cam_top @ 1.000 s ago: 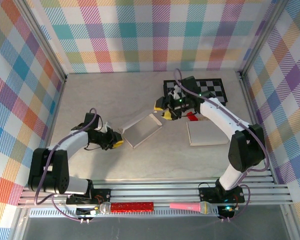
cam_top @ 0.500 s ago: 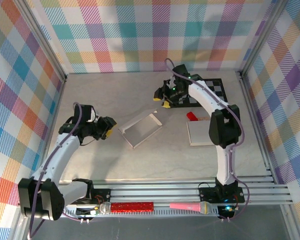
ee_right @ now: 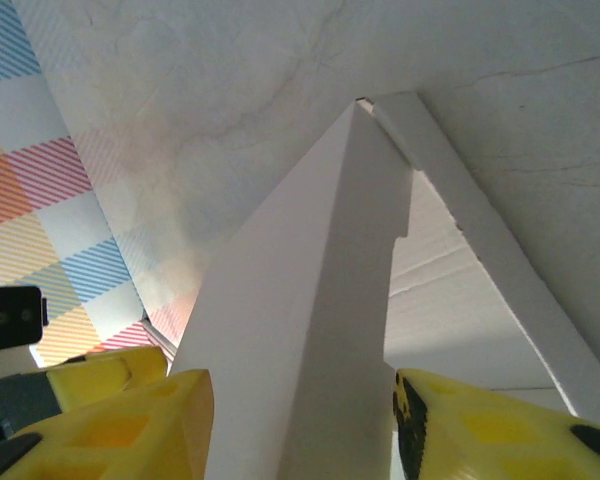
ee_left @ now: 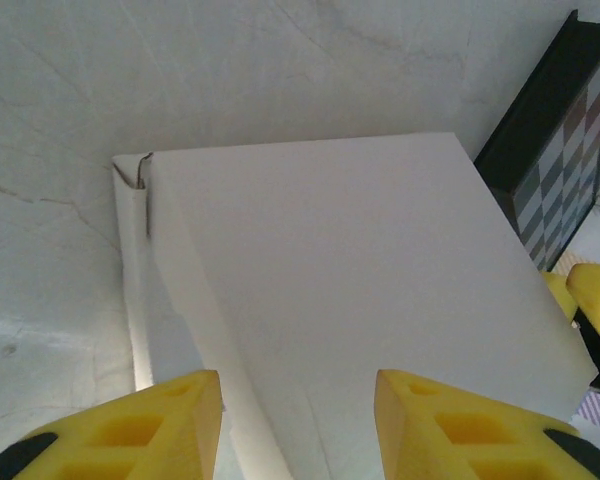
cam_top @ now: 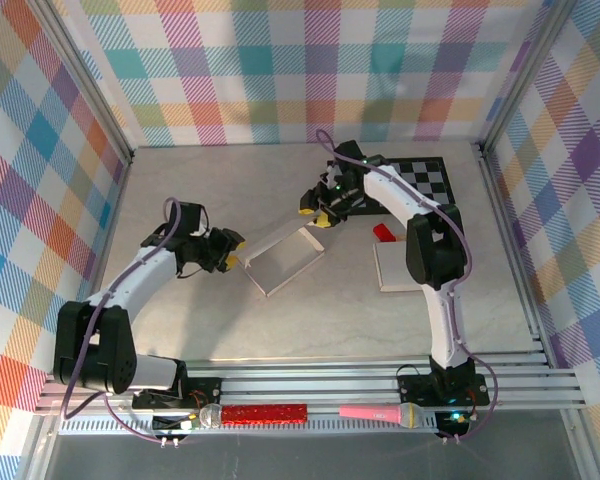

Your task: Fold the paper box

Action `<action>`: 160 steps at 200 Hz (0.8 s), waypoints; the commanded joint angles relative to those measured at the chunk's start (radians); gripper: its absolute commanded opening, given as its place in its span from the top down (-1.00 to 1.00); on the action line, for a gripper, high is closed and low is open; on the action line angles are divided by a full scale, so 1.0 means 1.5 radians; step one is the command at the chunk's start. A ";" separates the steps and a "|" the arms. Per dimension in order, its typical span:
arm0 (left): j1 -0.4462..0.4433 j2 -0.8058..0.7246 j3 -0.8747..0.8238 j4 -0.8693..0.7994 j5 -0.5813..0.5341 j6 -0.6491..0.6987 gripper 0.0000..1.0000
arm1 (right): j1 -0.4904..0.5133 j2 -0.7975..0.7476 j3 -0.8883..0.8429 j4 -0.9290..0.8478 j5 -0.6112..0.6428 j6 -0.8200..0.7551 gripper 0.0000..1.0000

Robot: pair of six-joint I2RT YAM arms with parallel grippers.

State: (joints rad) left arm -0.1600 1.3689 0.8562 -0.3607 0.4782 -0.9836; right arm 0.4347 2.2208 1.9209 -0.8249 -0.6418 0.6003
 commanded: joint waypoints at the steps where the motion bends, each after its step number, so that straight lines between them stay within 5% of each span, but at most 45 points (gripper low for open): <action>1: -0.009 0.014 0.004 0.033 0.016 -0.024 0.17 | 0.010 0.011 0.002 -0.004 -0.025 -0.022 0.07; 98: -0.025 0.081 -0.020 0.081 0.035 0.026 0.64 | 0.028 -0.073 -0.156 0.023 0.017 -0.042 0.36; 137: -0.027 0.070 -0.034 0.044 0.015 0.073 0.63 | 0.039 -0.103 -0.204 0.029 0.046 -0.048 0.36; 160: -0.027 0.053 -0.012 -0.052 -0.027 0.132 0.34 | 0.047 -0.103 -0.201 0.011 0.067 -0.058 0.37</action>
State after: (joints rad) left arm -0.1951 1.4837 0.8124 -0.2893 0.4946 -0.8989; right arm 0.4915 2.0964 1.6257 -0.7872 -0.5838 0.5549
